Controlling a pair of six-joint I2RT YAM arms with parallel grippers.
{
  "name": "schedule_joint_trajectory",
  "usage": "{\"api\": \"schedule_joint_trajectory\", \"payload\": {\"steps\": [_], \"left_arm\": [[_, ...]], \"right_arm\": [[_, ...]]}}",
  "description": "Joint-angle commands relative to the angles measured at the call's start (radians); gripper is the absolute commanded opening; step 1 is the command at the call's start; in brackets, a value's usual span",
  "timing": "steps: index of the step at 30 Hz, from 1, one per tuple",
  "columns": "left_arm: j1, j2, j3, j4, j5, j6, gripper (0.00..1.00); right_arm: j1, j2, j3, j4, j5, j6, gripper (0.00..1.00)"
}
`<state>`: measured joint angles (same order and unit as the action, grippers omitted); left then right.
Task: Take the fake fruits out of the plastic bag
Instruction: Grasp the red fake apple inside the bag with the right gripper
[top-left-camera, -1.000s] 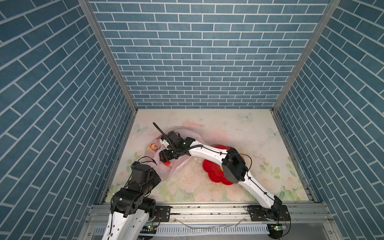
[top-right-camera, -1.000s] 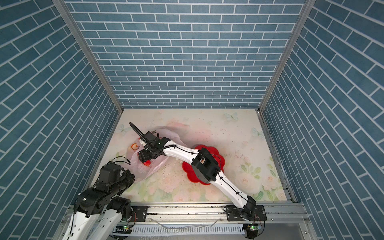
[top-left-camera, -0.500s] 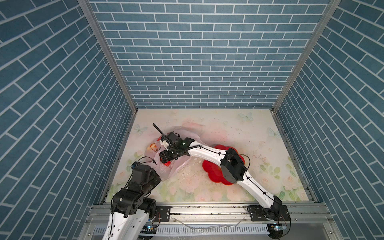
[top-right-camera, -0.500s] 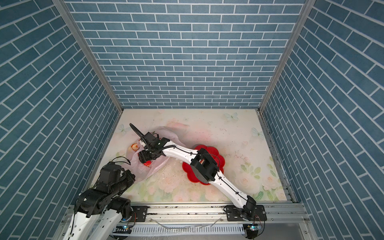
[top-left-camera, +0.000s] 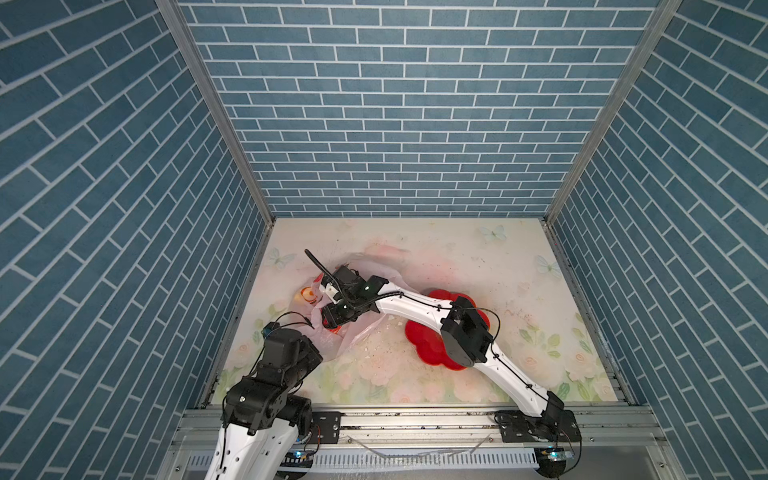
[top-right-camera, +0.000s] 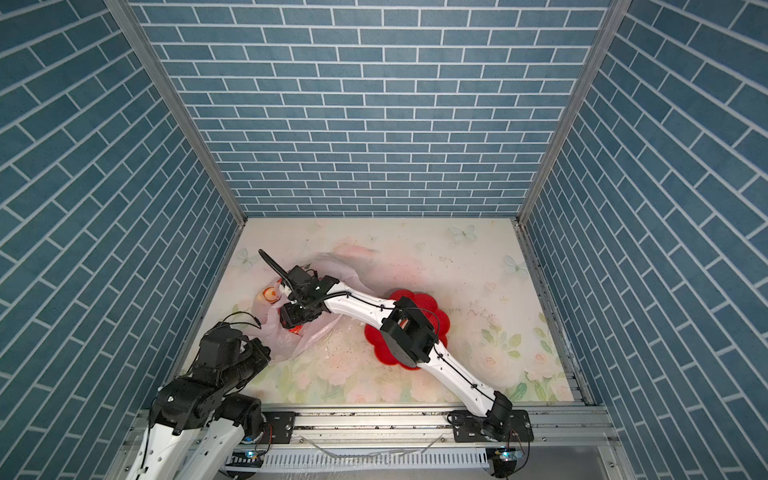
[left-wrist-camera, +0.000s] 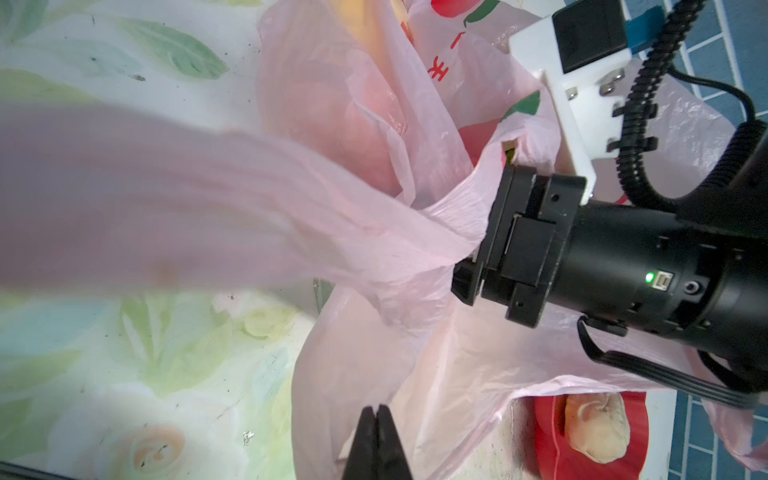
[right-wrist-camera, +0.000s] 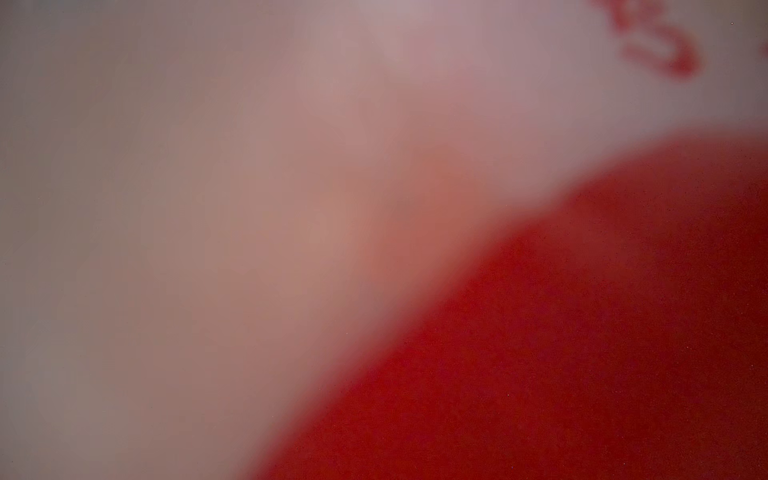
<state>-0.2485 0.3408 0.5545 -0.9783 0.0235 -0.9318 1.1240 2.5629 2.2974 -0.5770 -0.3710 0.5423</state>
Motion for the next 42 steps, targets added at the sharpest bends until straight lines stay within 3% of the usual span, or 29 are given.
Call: {"api": "schedule_joint_trajectory", "payload": {"steps": [1, 10, 34, 42], "left_arm": [[-0.004, -0.011, -0.010, 0.013, -0.020, -0.004, 0.00], [-0.003, 0.029, 0.006, 0.080, -0.028, 0.009, 0.00], [-0.005, 0.188, 0.051, 0.308, -0.026, 0.085, 0.00], [-0.004, 0.242, 0.068, 0.359, -0.016, 0.117, 0.00]], "right_arm": [[0.006, -0.015, 0.000, -0.033, -0.007, -0.019, 0.41], [0.003, -0.142, -0.090, -0.036, 0.040, -0.063, 0.29], [-0.014, -0.506, -0.281, -0.186, 0.160, -0.176, 0.24], [-0.019, -0.708, -0.422, -0.209, 0.274, -0.171, 0.23]]}}
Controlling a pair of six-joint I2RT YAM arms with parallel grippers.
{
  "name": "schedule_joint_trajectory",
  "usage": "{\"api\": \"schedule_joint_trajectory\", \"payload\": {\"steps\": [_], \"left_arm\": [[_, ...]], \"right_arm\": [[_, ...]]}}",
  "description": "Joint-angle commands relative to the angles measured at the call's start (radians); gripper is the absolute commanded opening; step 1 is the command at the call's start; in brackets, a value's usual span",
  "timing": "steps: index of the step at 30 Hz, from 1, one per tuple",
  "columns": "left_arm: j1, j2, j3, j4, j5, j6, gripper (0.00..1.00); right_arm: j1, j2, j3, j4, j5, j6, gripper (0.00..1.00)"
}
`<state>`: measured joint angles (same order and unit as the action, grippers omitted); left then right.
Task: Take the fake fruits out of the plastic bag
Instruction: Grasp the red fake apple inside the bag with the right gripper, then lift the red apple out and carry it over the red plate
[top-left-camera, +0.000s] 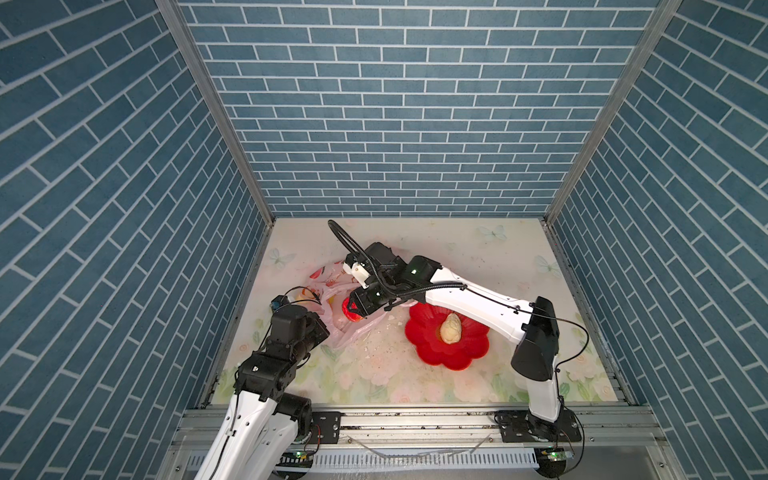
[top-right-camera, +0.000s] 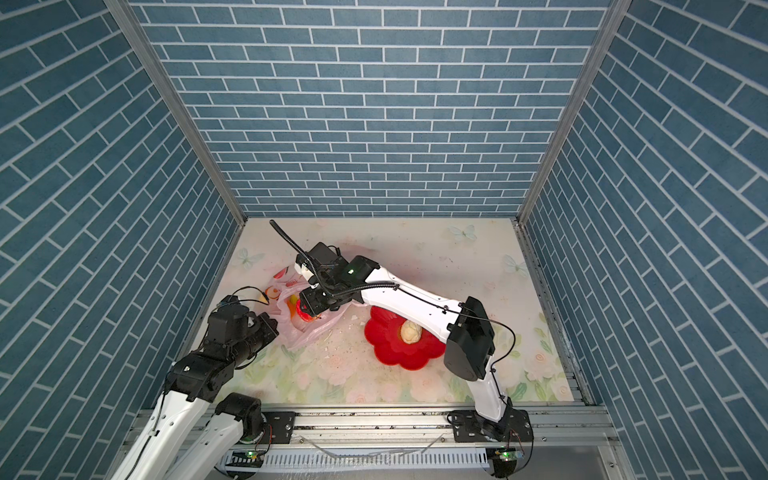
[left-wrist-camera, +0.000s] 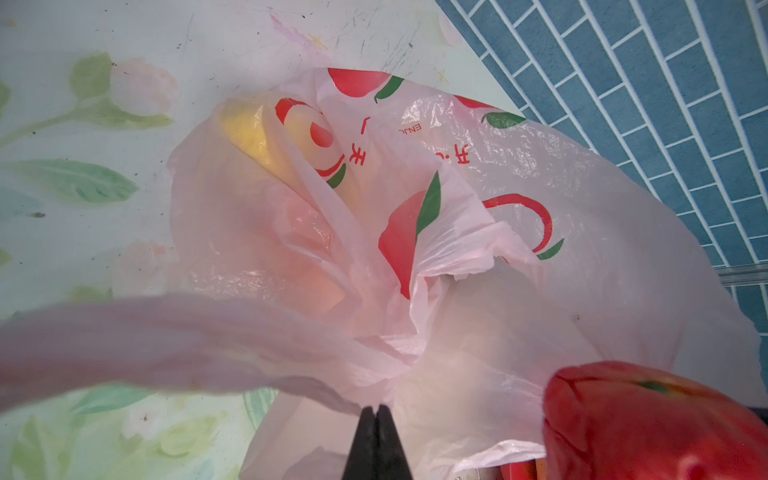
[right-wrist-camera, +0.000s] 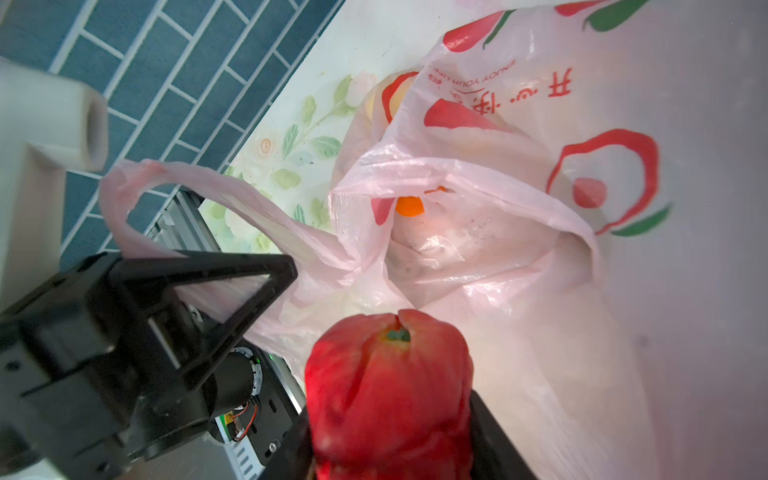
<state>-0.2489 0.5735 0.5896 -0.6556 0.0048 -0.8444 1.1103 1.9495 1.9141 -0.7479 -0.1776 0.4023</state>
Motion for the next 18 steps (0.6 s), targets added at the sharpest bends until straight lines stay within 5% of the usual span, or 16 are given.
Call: {"api": "schedule_joint_trajectory", "payload": {"steps": [1, 18], "left_arm": [[-0.003, 0.013, 0.032, 0.041, 0.006, 0.031, 0.00], [-0.004, 0.058, 0.072, 0.048, 0.019, 0.077, 0.00]], "right_arm": [[-0.009, -0.116, -0.047, -0.045, 0.108, -0.030, 0.23], [-0.242, -0.553, -0.354, -0.116, 0.312, 0.038, 0.24]]}}
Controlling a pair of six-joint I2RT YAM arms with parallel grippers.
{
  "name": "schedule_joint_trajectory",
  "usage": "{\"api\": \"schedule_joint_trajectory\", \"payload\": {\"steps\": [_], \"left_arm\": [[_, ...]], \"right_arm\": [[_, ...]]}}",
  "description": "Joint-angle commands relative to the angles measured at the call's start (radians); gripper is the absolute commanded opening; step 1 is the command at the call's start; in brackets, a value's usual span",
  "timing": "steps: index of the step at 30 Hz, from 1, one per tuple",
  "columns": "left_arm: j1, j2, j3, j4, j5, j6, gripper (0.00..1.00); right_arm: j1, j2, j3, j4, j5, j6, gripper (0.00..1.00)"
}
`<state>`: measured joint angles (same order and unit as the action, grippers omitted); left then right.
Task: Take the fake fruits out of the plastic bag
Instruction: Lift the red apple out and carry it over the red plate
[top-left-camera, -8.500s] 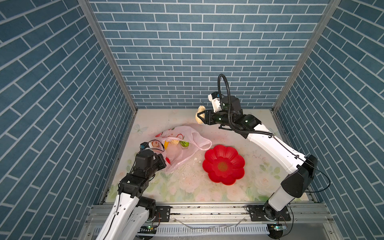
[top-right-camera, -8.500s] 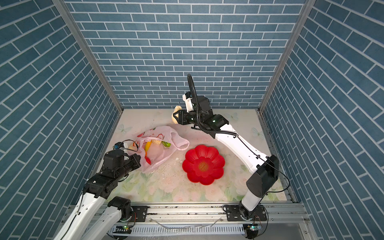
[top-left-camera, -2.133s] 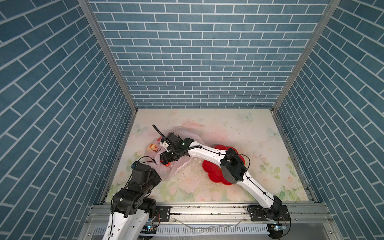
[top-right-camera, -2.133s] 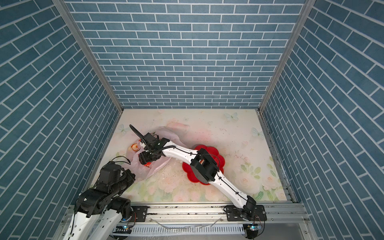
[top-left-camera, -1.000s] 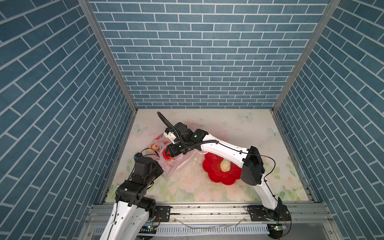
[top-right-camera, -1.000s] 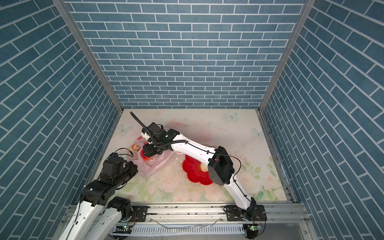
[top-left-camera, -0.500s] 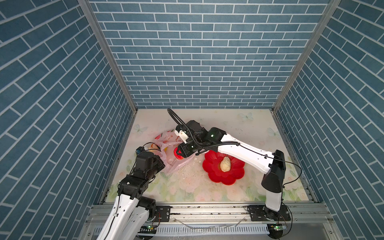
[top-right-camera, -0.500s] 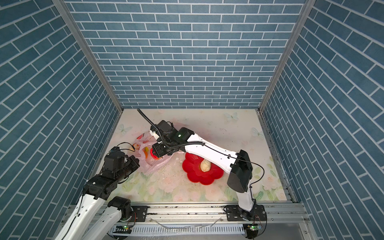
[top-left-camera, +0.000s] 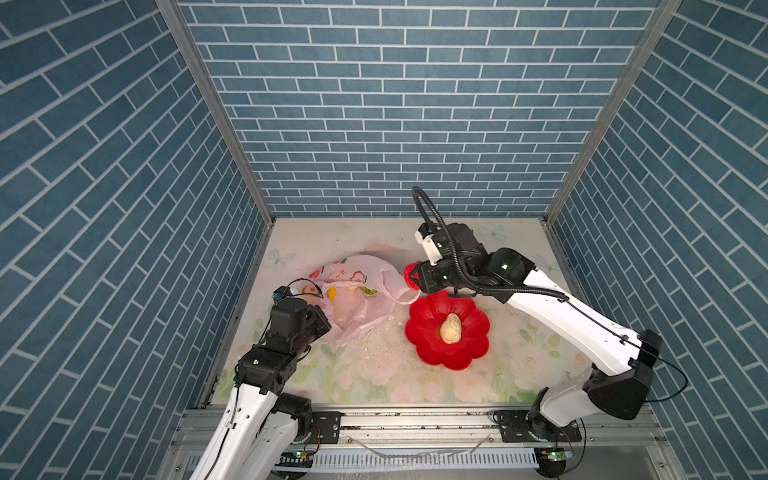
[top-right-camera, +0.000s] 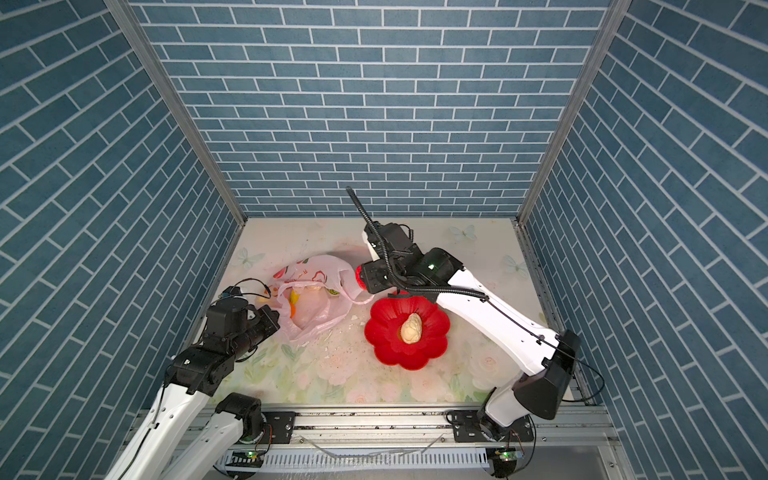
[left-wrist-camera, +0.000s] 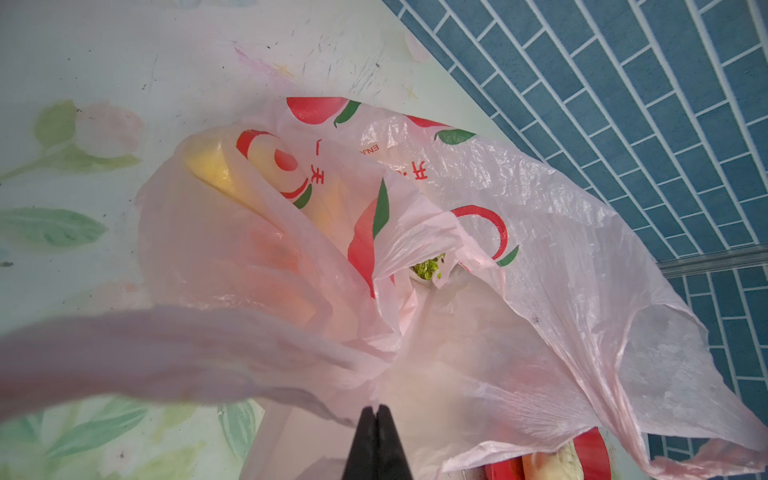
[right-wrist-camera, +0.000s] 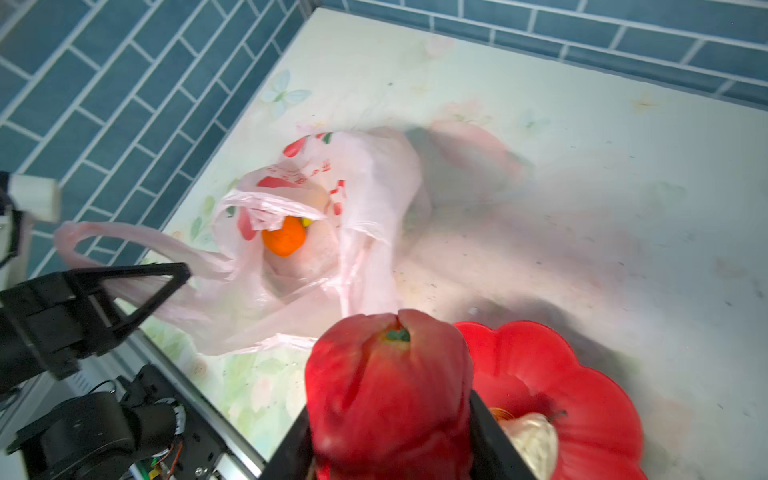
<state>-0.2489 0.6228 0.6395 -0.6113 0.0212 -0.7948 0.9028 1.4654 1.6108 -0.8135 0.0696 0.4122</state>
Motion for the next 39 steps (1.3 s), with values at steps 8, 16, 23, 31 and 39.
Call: {"api": "schedule_joint_trajectory", "payload": {"steps": [8, 16, 23, 31, 39], "left_arm": [[-0.003, 0.066, 0.032, 0.038, 0.012, 0.031, 0.00], [-0.004, 0.083, 0.036, 0.044, 0.015, 0.036, 0.00], [-0.004, 0.076, 0.034, 0.038, 0.010, 0.034, 0.00], [-0.004, 0.069, 0.031, 0.027, 0.005, 0.034, 0.00], [-0.004, 0.067, 0.023, 0.032, 0.006, 0.030, 0.00]], "right_arm": [[-0.151, -0.191, -0.245, -0.128, 0.160, 0.115, 0.24], [-0.198, -0.197, -0.438, -0.123, 0.177, 0.184, 0.24], [-0.215, -0.138, -0.541, -0.068, 0.159, 0.192, 0.24], [-0.223, -0.064, -0.600, -0.002, 0.119, 0.196, 0.24], [-0.224, 0.006, -0.631, 0.071, 0.066, 0.197, 0.26]]}}
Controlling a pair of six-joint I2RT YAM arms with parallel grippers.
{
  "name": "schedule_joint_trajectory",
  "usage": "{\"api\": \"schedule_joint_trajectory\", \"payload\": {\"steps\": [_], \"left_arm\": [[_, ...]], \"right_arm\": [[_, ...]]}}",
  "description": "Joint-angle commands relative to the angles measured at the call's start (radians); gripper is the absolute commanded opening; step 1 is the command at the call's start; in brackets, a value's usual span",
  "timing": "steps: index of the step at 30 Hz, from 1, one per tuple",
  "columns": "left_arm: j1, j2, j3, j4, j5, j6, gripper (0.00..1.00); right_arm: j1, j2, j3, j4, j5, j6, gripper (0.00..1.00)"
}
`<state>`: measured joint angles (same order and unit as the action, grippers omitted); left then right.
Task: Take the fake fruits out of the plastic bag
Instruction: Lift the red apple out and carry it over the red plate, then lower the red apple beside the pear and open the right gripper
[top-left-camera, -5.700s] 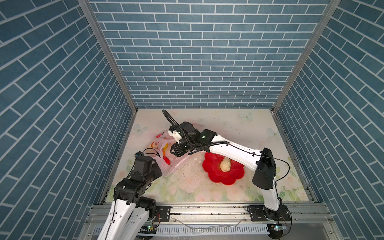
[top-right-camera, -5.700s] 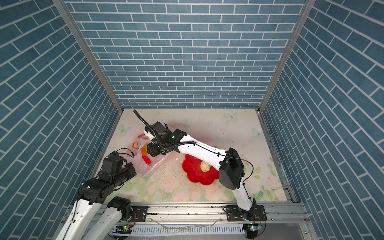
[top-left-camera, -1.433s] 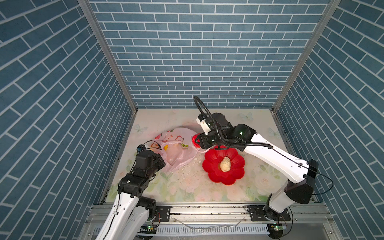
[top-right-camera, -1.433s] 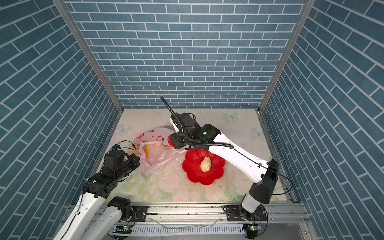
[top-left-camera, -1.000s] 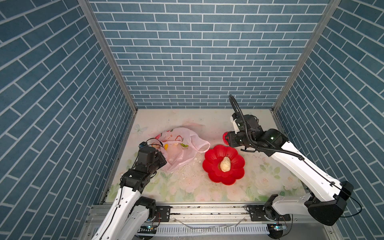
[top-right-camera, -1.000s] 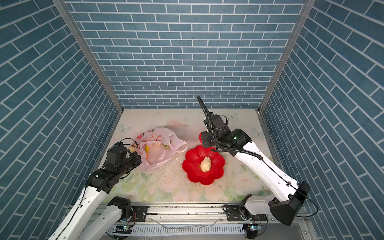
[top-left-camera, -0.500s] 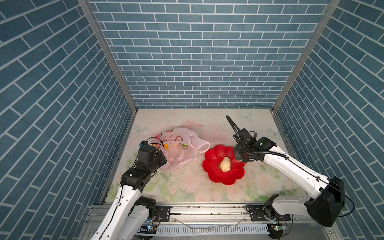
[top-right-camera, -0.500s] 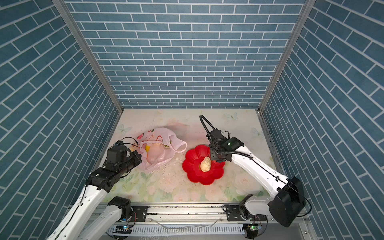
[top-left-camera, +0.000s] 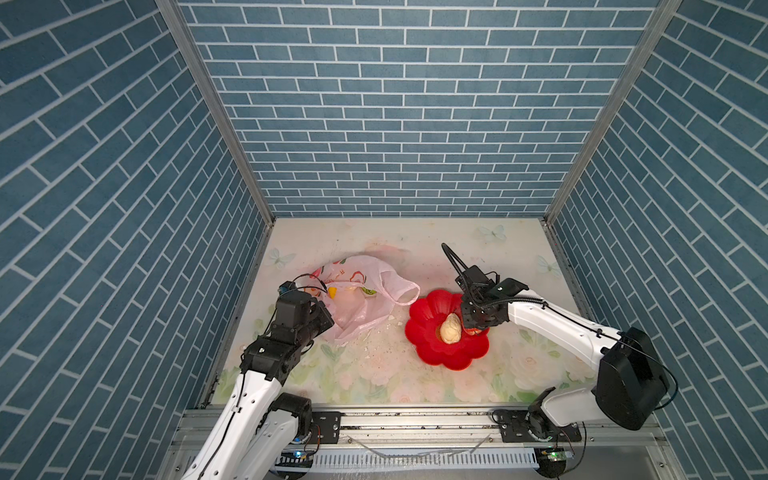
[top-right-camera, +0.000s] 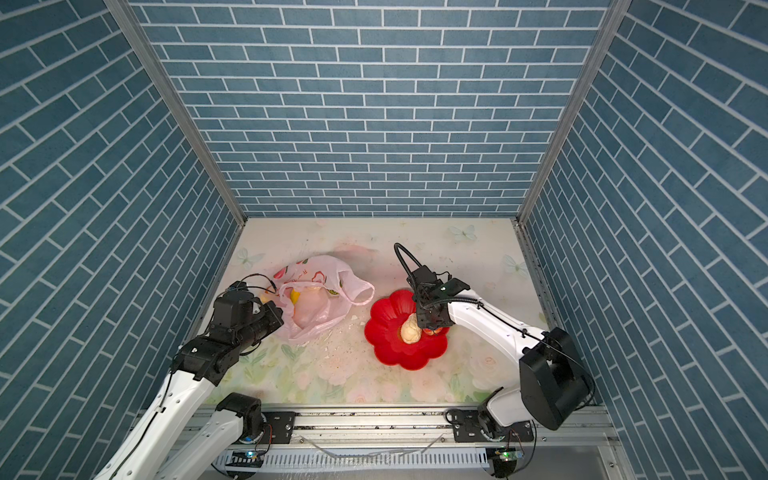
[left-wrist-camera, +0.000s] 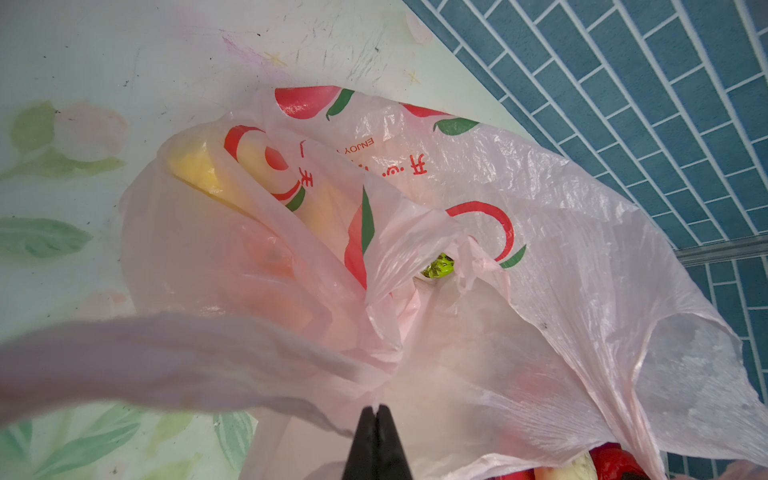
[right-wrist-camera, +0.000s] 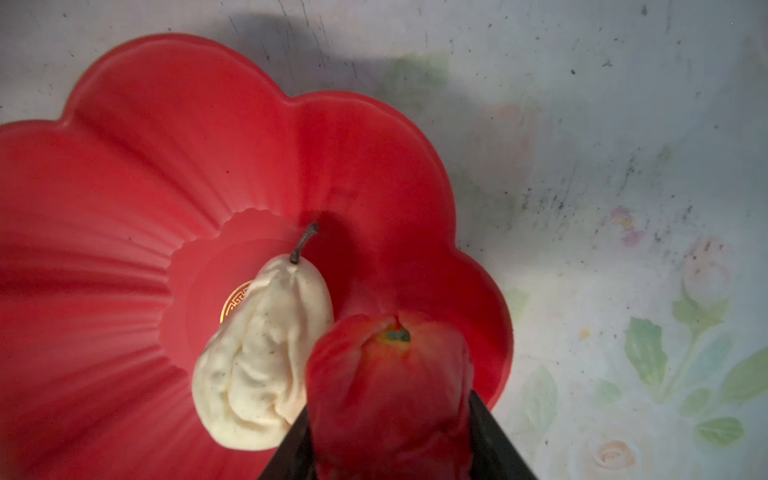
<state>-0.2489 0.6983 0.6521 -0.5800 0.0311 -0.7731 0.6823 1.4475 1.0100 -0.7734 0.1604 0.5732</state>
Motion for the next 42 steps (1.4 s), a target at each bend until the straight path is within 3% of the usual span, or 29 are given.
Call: {"api": "schedule_joint_trajectory", "payload": {"steps": [1, 14, 33, 42], "left_arm": [[-0.003, -0.010, 0.011, -0.001, -0.003, 0.009, 0.00], [-0.003, -0.014, -0.002, 0.005, -0.002, 0.000, 0.00], [-0.003, -0.017, 0.000, 0.006, 0.003, 0.006, 0.00], [-0.003, -0.018, 0.004, 0.014, 0.001, 0.010, 0.00]], "right_arm": [[-0.003, 0.031, -0.030, 0.036, -0.029, 0.036, 0.26], [-0.003, 0.083, -0.052, 0.091, -0.068, 0.041, 0.32], [-0.005, 0.114, -0.053, 0.103, -0.072, 0.056, 0.66], [-0.002, 0.062, 0.000, 0.036, -0.028, 0.059, 0.70]]}}
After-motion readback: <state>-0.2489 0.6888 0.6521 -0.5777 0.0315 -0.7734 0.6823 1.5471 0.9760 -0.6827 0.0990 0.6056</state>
